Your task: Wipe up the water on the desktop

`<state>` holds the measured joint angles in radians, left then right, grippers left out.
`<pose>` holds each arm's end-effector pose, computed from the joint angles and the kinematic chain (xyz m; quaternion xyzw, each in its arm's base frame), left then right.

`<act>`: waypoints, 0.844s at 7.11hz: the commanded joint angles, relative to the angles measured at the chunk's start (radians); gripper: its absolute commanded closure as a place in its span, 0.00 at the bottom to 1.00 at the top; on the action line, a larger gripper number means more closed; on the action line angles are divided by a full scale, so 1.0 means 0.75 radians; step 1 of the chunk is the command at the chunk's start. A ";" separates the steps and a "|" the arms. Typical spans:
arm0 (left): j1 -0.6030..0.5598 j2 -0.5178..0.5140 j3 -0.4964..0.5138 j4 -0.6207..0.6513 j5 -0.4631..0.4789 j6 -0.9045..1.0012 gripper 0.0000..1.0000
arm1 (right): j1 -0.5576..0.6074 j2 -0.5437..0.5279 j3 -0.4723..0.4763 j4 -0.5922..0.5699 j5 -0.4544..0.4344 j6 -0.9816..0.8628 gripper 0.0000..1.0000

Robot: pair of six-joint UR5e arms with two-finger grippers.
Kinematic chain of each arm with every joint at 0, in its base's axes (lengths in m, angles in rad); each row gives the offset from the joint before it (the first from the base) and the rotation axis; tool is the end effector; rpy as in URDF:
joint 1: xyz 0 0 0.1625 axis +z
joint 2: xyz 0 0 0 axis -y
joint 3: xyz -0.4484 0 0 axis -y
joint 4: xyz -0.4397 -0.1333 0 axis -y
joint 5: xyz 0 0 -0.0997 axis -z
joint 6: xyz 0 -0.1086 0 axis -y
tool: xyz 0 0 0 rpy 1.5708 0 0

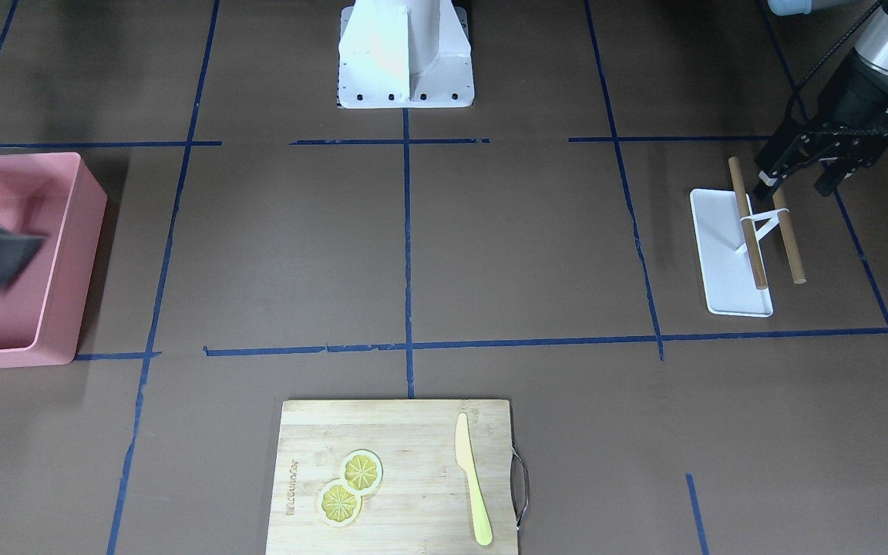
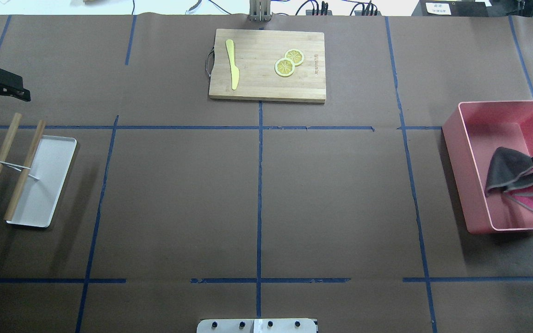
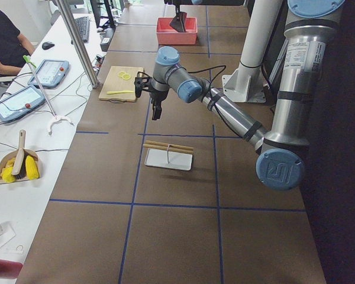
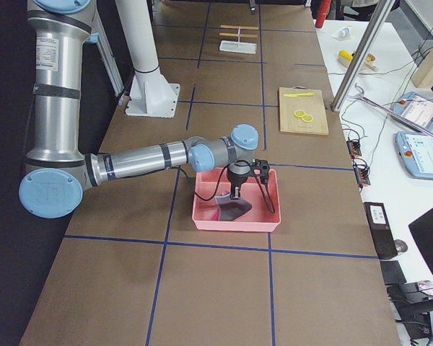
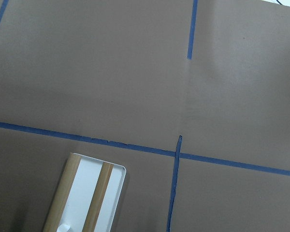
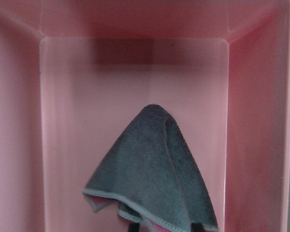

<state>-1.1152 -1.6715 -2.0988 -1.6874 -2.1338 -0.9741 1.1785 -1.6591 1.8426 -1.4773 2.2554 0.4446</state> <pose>0.1683 -0.5147 0.3499 0.0945 0.4247 -0.1316 0.8907 -0.1359 -0.4975 0.5826 -0.0163 -0.3566 -0.0219 0.9339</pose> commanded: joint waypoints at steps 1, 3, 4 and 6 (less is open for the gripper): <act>0.000 0.001 -0.008 0.002 0.000 0.000 0.00 | -0.005 0.003 0.008 0.002 0.001 0.006 0.00; -0.006 0.064 -0.030 0.004 -0.018 0.101 0.00 | 0.089 0.024 0.101 -0.022 0.042 -0.002 0.00; -0.051 0.142 -0.036 0.012 -0.053 0.307 0.00 | 0.203 0.028 0.096 -0.024 0.136 -0.034 0.00; -0.297 0.283 0.037 0.069 -0.230 0.817 0.00 | 0.361 0.026 0.051 -0.107 0.141 -0.309 0.00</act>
<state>-1.2337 -1.5227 -2.1057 -1.6619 -2.2341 -0.5875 1.3767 -1.6413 1.9009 -1.5119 2.3549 0.3367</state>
